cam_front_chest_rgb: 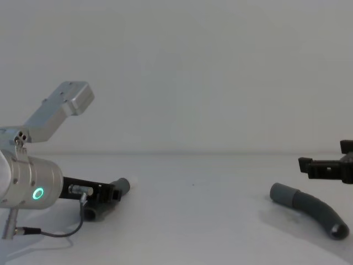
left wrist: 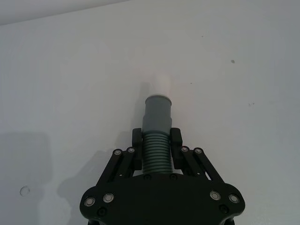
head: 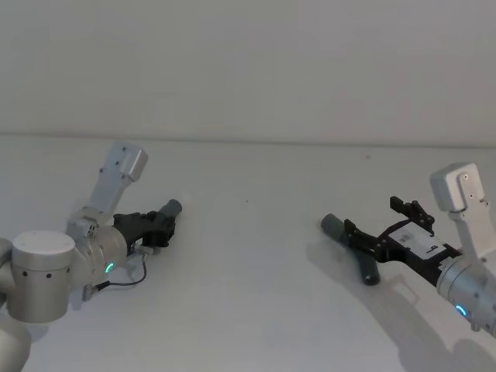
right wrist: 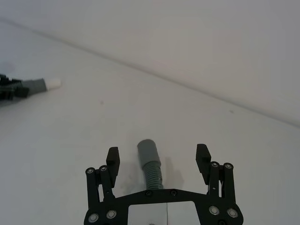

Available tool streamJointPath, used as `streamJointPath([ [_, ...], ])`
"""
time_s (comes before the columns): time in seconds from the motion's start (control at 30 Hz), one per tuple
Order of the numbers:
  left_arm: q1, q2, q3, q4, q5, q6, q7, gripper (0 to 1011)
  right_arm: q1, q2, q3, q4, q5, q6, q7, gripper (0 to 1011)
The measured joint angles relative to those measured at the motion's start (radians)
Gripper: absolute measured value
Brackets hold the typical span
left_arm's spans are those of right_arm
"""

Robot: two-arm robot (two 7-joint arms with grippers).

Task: Use both hands to pick up one end of the pipe from the table, align the ends, and insert them.

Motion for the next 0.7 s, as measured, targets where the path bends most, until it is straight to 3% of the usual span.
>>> streamJointPath([
  [0.3, 0.0, 0.0, 0.0, 0.0, 0.0, 0.0, 0.0, 341, 0.042, 0.015, -0.009, 0.025, -0.001, 0.066, 0.044, 1001],
  [0.7, 0.0, 0.0, 0.0, 0.0, 0.0, 0.0, 0.0, 341, 0.078, 0.023, -0.037, 0.056, -0.019, 0.105, 0.087, 1001],
])
